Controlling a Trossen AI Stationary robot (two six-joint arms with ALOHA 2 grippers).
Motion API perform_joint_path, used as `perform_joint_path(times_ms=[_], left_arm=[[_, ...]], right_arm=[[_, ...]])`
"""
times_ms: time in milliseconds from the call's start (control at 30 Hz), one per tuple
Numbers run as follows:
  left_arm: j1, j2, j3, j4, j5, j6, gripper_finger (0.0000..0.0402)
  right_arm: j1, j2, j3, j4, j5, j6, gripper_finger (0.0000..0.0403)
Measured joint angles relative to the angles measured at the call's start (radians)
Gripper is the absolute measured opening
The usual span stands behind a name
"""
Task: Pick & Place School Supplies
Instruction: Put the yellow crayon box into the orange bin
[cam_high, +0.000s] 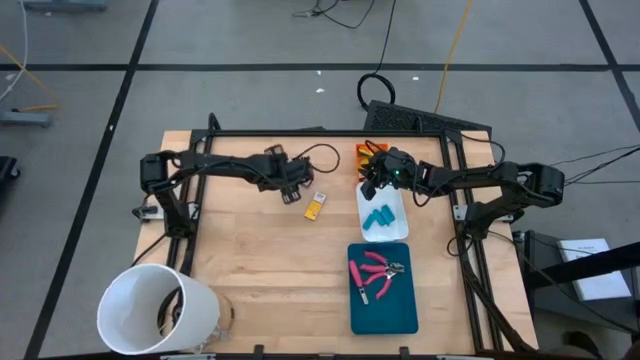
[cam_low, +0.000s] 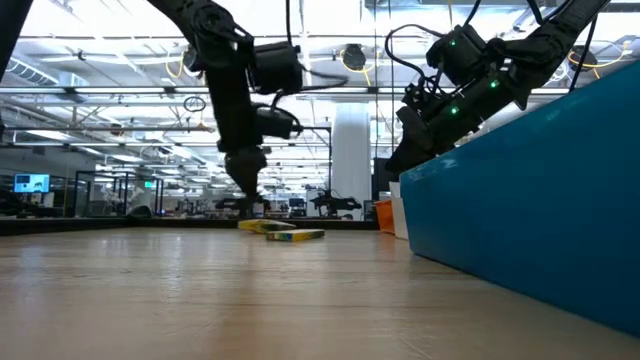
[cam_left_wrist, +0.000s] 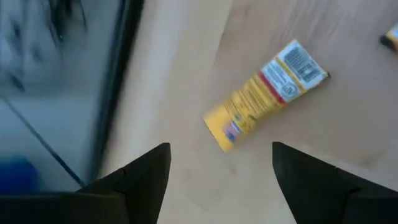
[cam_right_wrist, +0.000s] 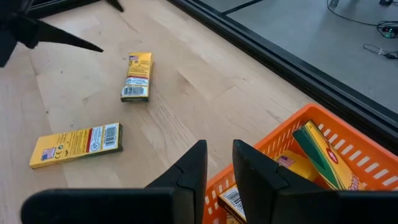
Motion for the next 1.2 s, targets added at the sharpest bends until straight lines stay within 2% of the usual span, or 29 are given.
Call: perform_joint_path(times_ms=[167,300,467,700,1033,1200], left_arm=[[0.01,0.017,0.0,0.12,0.001,0.44,0.0282],[0.015,0.04,0.0,0.132,0.108,0.597,0.0282],[0.077,0.075,0.0,0.156,0.283,0.604,0.0282],[0.176,0.104,0.0,0.174,0.316,0.609,0.0282],[0.255,0.146,0.003,0.158,0.544,0.601,0.0282],[0.245,0.145,0.003,0.128,0.58,0.55,0.0282]], right_arm=[[0.002,0.0,0.0,0.0,-0.001,0.0,0.0071],[0.006,0.0,0.0,0.001,-0.009,0.0,0.0071],[0.006,0.0,0.0,0.002,-0.052,0.0,0.0071],[0.006,0.0,0.0,0.009,-0.051,-0.003,0.0071],[0.006,0.0,0.0,0.008,-0.052,-0.003,0.0071],[0.006,0.0,0.0,0.008,-0.052,-0.003,0.0071]])
